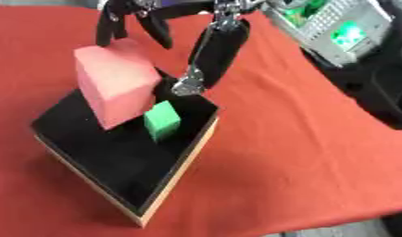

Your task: Pick up objects on the table and place them in the box.

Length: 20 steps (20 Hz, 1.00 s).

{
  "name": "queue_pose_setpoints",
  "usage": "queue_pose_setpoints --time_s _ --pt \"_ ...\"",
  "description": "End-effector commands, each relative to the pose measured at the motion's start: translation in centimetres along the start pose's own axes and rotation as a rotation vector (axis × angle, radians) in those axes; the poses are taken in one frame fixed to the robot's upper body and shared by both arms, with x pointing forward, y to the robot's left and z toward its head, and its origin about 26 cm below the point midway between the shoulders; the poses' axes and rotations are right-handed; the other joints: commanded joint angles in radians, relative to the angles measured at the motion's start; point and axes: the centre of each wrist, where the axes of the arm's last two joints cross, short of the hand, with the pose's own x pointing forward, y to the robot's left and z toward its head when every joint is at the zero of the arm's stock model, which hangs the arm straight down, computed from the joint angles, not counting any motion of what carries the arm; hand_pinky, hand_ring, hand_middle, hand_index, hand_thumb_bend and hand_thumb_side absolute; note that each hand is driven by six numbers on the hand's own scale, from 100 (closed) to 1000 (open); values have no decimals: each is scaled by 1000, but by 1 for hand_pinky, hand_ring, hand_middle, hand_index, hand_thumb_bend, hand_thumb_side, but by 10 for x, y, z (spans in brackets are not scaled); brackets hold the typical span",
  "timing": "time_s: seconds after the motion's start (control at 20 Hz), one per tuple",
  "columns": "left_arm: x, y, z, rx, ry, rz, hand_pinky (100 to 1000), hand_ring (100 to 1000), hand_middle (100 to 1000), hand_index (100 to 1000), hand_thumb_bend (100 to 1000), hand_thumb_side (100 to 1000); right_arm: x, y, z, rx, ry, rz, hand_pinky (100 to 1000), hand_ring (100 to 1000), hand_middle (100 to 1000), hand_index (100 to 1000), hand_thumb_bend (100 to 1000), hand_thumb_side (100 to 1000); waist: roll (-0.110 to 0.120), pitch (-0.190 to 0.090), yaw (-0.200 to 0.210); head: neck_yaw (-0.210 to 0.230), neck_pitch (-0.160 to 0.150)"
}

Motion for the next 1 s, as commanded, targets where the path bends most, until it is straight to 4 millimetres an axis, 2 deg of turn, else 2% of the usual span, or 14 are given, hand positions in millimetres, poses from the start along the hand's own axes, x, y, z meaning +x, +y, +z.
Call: queue_pose_setpoints --time_s 0.05,0.35,0.4,0.5,0.55,0.6,0.7,0.85,1.0 --pt "6 -1 -4 -11 -26 7 583 739 655 828 225 861 5 -3 -2 4 -2 18 506 431 242 529 100 100 3 -13 2 -5 -1" --pt "6 -1 -4 -15 -25 9 583 739 655 828 226 864 14 0 -18 70 -51 68 547 499 326 584 100 100 -3 -3 8 -6 -5" --pt "6 -1 -4 -15 -25 9 583 739 656 829 226 865 16 0 -19 82 -59 74 576 553 399 626 114 100 -4 -2 9 -6 -5" --pt "6 -1 -4 -15 -25 8 583 739 656 829 227 865 17 1 -21 111 -74 93 655 667 573 719 209 100 -5 0 11 -4 -6" --pt "6 -1 -4 -14 -25 8 583 739 656 829 227 865 17 0 -22 123 -79 107 664 681 590 726 216 107 -6 1 12 -3 -7" --pt "6 -1 -4 -14 -24 8 583 739 656 829 227 866 17 0 -22 134 -82 122 728 775 729 793 280 200 -7 2 12 -3 -7" --pt "5 -1 -4 -15 -24 8 582 739 656 829 227 866 17 0 -22 156 -83 169 810 863 829 856 366 316 -8 4 12 -3 -6" --pt "5 -1 -4 -15 -23 7 582 740 656 829 227 866 18 0 -23 169 -67 254 854 912 876 887 437 399 -9 6 13 -3 -5" --pt "5 -1 -4 -16 -22 8 583 740 656 829 227 867 16 2 -24 175 -53 309 878 933 883 909 460 454 -10 7 15 -2 -6"
